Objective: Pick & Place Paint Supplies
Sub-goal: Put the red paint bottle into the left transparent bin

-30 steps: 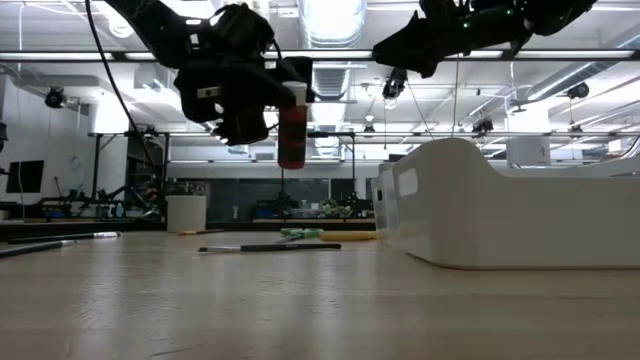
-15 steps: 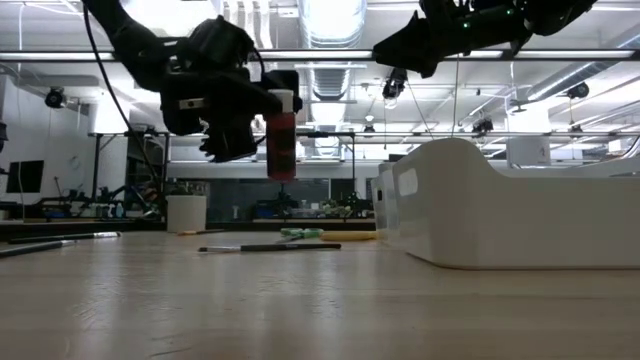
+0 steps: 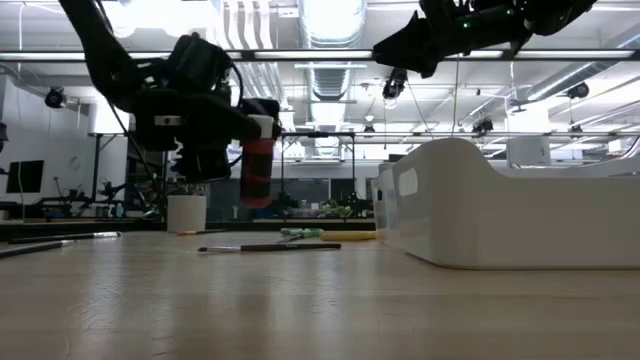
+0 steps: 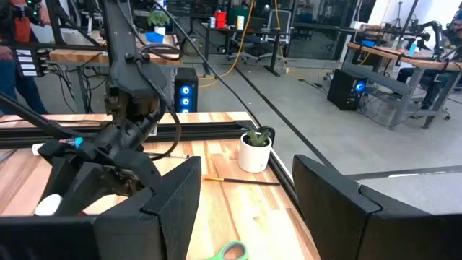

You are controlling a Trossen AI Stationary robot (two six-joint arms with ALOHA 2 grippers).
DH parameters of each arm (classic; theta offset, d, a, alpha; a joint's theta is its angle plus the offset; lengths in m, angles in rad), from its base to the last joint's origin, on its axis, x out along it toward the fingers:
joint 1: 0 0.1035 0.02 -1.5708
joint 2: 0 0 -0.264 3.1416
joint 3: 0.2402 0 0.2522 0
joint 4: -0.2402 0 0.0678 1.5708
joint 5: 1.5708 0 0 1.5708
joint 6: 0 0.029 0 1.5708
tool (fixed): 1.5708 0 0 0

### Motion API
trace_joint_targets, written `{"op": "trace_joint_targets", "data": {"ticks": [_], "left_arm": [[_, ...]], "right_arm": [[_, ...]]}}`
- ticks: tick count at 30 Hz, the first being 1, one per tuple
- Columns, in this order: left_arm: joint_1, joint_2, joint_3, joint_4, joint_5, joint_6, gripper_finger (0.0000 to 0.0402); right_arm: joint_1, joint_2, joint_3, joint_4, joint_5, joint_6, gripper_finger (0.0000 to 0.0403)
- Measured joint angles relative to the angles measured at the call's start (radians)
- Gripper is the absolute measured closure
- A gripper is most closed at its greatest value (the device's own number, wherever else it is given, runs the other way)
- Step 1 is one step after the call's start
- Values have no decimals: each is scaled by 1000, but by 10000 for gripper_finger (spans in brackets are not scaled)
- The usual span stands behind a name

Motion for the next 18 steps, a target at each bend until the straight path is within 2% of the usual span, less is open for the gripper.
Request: {"op": "trace_joint_targets", "data": {"ticks": [18], "left_arm": [[59,0,-108,87,-17,-70,283]], "right_arm": [[0,0,0,0,0,0,186]]}}
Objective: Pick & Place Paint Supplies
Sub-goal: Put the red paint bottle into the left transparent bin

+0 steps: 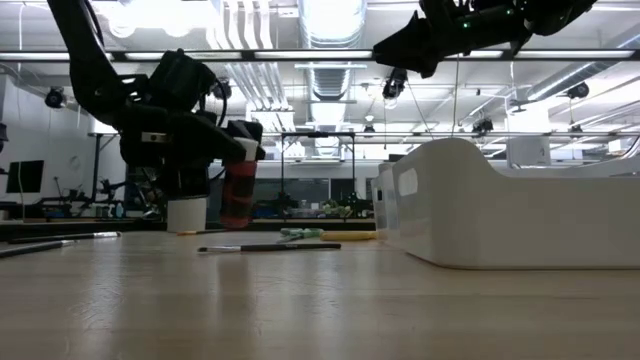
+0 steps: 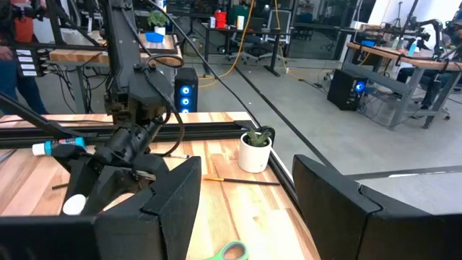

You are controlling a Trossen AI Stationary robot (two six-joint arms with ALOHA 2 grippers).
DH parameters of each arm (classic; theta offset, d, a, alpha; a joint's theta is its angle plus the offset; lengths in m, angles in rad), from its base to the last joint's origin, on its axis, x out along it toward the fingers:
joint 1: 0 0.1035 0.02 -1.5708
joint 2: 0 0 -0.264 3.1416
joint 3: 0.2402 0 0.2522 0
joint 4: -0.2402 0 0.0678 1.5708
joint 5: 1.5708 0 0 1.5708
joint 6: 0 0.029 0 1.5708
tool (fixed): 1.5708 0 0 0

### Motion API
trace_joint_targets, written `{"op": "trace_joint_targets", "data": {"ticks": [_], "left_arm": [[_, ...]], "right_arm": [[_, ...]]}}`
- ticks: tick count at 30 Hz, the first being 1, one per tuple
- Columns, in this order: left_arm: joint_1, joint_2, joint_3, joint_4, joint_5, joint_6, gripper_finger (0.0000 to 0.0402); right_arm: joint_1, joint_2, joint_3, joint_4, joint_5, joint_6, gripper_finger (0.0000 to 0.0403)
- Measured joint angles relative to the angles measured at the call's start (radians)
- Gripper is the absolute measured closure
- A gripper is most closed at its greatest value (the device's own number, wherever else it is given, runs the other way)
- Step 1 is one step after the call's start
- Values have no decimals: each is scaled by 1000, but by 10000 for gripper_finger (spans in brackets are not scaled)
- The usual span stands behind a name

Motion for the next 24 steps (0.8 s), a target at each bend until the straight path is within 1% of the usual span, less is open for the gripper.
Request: {"op": "trace_joint_targets", "data": {"ticks": [8,15,24], "left_arm": [[30,0,-4,1,8,-1,283],[39,1,-44,7,7,-30,283],[39,2,-61,43,-25,-39,283]], "right_arm": [[0,0,0,0,0,0,186],[0,0,0,0,0,0,186],[0,0,0,0,0,0,186]]}}
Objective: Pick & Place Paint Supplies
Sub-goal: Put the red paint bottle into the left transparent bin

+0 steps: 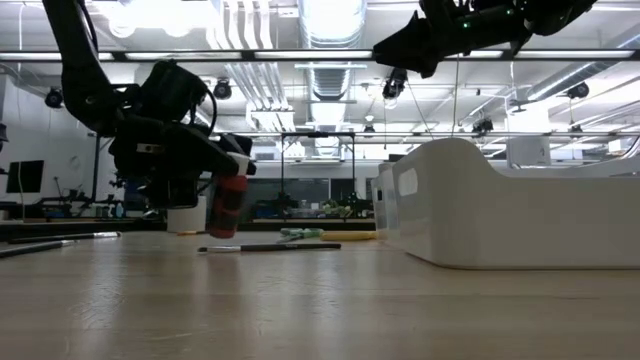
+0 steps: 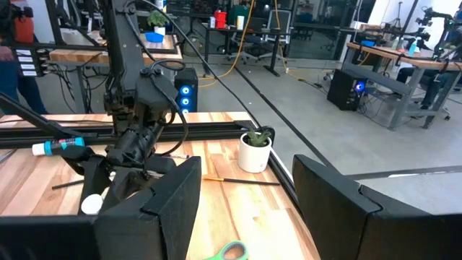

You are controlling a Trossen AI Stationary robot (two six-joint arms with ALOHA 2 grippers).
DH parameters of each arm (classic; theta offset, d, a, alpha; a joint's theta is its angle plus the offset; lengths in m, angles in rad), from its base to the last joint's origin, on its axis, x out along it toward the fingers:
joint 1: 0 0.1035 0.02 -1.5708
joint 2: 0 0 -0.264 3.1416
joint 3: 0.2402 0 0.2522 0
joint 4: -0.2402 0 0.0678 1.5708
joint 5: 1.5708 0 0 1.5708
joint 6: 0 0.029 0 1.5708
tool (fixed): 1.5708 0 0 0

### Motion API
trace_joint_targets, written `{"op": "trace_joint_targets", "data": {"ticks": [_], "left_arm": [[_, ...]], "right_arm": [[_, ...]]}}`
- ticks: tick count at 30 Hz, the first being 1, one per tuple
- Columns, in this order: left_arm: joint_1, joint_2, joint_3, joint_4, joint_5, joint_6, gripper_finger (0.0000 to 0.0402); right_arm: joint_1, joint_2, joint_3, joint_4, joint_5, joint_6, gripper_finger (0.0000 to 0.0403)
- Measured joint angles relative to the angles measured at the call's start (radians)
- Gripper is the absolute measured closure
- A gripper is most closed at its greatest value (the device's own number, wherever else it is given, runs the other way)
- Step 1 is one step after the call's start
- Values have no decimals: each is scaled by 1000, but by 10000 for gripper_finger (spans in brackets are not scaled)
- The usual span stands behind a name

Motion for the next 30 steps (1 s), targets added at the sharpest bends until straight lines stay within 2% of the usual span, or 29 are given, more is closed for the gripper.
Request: {"op": "trace_joint_targets", "data": {"ticks": [11,20,30], "left_arm": [[5,0,0,23,-29,0,283],[6,0,-24,51,-44,-118,283],[6,0,-48,60,-70,-127,283]], "right_arm": [[0,0,0,0,0,0,186],[0,0,0,0,0,0,186],[0,0,0,0,0,0,186]]}}
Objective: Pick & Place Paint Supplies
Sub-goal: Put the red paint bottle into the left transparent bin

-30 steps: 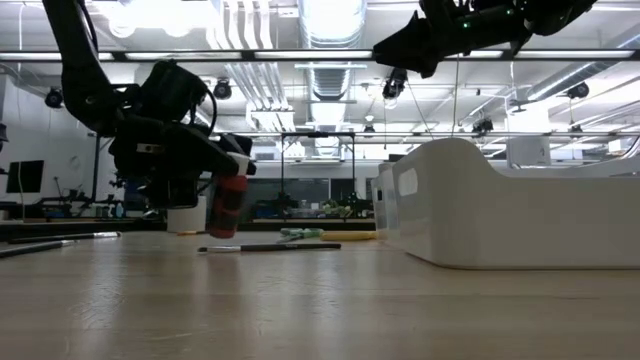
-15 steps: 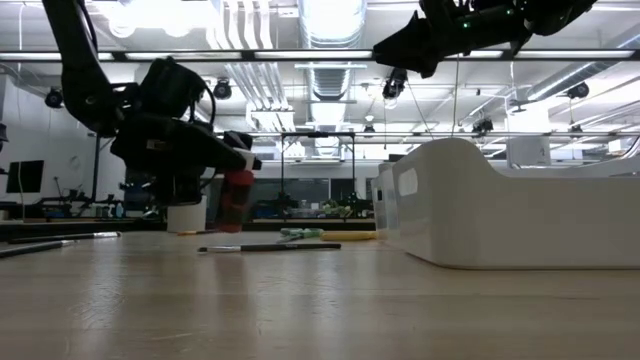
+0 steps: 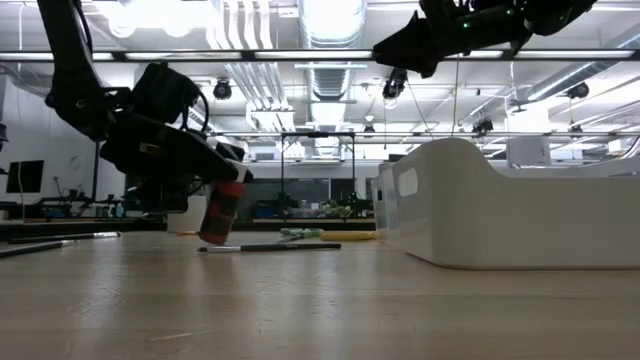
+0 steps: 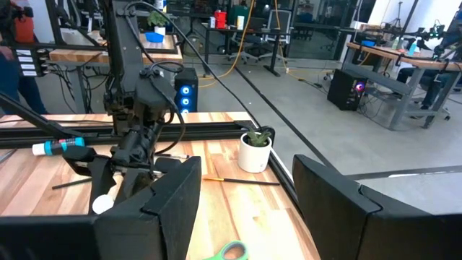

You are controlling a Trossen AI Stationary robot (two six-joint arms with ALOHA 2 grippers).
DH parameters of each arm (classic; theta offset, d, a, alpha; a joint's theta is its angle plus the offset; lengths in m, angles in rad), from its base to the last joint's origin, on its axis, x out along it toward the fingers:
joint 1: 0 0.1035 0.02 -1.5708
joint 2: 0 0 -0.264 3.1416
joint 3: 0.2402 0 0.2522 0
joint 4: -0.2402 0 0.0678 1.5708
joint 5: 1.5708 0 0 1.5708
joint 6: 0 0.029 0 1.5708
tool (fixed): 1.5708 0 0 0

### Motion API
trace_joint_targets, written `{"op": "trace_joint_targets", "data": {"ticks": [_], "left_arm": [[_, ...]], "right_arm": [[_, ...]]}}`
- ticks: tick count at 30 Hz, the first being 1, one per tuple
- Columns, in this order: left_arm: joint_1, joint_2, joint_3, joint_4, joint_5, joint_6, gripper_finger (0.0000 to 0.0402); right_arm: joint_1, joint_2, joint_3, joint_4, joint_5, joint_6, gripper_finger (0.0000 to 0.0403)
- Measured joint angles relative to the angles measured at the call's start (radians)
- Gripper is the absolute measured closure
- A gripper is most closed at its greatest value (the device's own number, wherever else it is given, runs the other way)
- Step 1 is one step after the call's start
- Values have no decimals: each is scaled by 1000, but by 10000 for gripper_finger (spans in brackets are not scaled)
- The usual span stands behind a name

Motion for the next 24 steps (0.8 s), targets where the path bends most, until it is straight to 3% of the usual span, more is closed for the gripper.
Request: {"op": "trace_joint_targets", "data": {"ticks": [9,24], "left_arm": [[0,0,0,18,-4,3,279],[0,0,-5,37,-41,8,220]], "right_arm": [[0,0,0,0,0,0,186],[0,0,0,0,0,0,186]]}}
